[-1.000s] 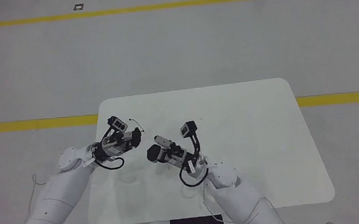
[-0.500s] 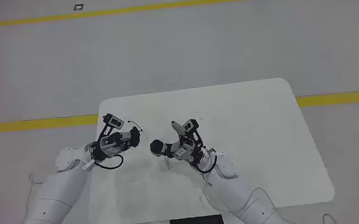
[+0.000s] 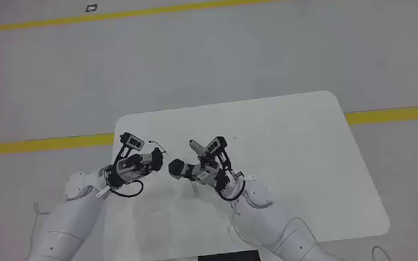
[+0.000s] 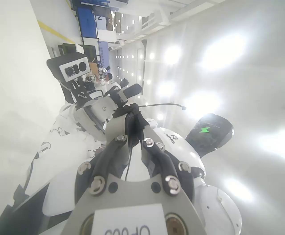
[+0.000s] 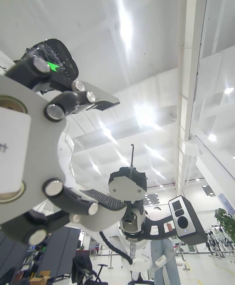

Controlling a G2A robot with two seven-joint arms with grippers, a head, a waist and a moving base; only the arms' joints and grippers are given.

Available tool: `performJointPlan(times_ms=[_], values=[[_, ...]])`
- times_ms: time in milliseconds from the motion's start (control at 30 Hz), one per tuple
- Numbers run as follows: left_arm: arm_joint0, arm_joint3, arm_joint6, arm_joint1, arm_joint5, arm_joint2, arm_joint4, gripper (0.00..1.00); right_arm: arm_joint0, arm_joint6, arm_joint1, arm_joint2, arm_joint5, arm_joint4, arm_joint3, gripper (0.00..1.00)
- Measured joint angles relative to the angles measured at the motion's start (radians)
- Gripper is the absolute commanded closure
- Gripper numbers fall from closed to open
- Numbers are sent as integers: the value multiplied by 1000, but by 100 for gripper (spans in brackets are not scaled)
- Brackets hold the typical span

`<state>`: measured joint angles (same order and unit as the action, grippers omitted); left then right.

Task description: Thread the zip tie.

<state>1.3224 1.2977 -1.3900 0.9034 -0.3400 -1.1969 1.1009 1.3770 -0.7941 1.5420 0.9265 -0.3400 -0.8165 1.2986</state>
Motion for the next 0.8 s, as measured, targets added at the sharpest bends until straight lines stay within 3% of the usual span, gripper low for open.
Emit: performJointPlan(times_ms=[500,800], values=[[0,0,0,0,0,0,0,100,-52,-12,40,-26,0,-14,-95,69],[0,0,0,0,0,0,0,100,-69,-9,59,-19,0,5,-127,84]])
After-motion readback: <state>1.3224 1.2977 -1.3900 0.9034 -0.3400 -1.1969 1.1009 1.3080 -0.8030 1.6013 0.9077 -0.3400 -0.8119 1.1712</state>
